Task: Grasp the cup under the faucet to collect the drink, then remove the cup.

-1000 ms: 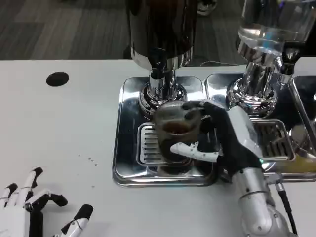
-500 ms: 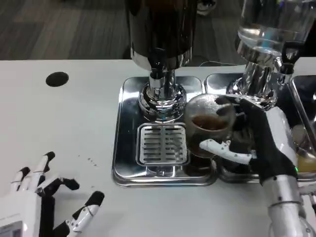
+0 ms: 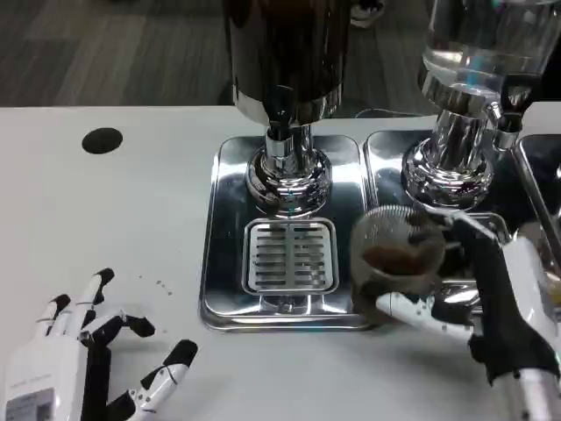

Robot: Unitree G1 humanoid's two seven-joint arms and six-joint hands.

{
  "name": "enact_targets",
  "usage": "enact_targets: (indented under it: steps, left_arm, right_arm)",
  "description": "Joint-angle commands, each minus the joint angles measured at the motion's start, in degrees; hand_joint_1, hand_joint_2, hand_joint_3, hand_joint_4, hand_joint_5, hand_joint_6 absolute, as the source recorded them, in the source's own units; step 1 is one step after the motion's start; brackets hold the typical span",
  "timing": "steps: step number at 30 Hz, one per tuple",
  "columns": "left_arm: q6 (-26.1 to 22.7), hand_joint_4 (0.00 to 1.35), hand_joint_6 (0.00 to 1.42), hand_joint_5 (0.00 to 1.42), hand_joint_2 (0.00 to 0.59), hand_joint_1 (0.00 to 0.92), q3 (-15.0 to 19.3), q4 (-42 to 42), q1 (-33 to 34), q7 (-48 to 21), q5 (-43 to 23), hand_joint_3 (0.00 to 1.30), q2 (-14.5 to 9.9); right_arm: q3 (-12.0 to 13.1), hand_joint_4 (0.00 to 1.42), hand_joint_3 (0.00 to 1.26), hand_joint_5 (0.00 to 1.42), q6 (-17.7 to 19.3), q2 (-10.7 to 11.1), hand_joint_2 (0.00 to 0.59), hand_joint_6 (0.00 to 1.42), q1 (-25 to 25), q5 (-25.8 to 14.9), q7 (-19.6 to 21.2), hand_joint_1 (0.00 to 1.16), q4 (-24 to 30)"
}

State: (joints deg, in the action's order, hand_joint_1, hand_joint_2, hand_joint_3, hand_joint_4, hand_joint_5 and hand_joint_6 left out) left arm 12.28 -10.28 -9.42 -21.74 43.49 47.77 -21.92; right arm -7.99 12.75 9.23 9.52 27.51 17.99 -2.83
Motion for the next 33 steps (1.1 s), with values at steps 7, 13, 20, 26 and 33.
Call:
enact_targets:
  steps: [7, 13, 20, 26, 33]
  left_arm:
    - [0.3, 0.13, 0.15, 0.24, 0.147, 0.0, -1.4, -1.2, 1.3, -0.2, 0.5, 0.66, -0.1]
    - [0.1, 0.13, 0.15, 0.24, 0.146, 0.0, -1.9, -1.3, 1.3, 0.1, 0.3, 0.66, -0.1]
    - [-0.1, 0.13, 0.15, 0.24, 0.146, 0.0, -2.2, -1.4, 1.3, 0.2, 0.3, 0.66, 0.1]
    - [-0.1, 0.13, 0.15, 0.24, 0.146, 0.0, -2.2, -1.5, 1.3, 0.2, 0.3, 0.66, 0.0]
    - [-0.3, 0.13, 0.15, 0.24, 0.146, 0.0, -2.3, -1.2, 1.2, 0.1, 0.5, 0.66, 0.0]
  right_arm:
    - [0.3, 0.83, 0.73, 0.71, 6.9, 0.5, 0.221, 0.6, 4.4, 0.7, 3.0, 0.88, 1.2]
    - [1.1, 0.83, 0.73, 0.71, 8.9, 0.7, 0.221, 0.6, 6.5, 0.5, 2.8, 0.88, 2.4]
    - [1.1, 0.83, 0.73, 0.71, 10.3, 0.8, 0.221, 0.6, 9.5, 2.2, 2.8, 0.88, 5.1]
    - [0.9, 0.83, 0.73, 0.71, 12.1, 0.9, 0.221, 0.6, 11.5, 4.1, 4.1, 0.88, 4.6]
    - [0.6, 0.83, 0.73, 0.71, 14.5, 0.9, 0.22, 0.6, 11.5, 6.0, 7.2, 0.88, 1.8]
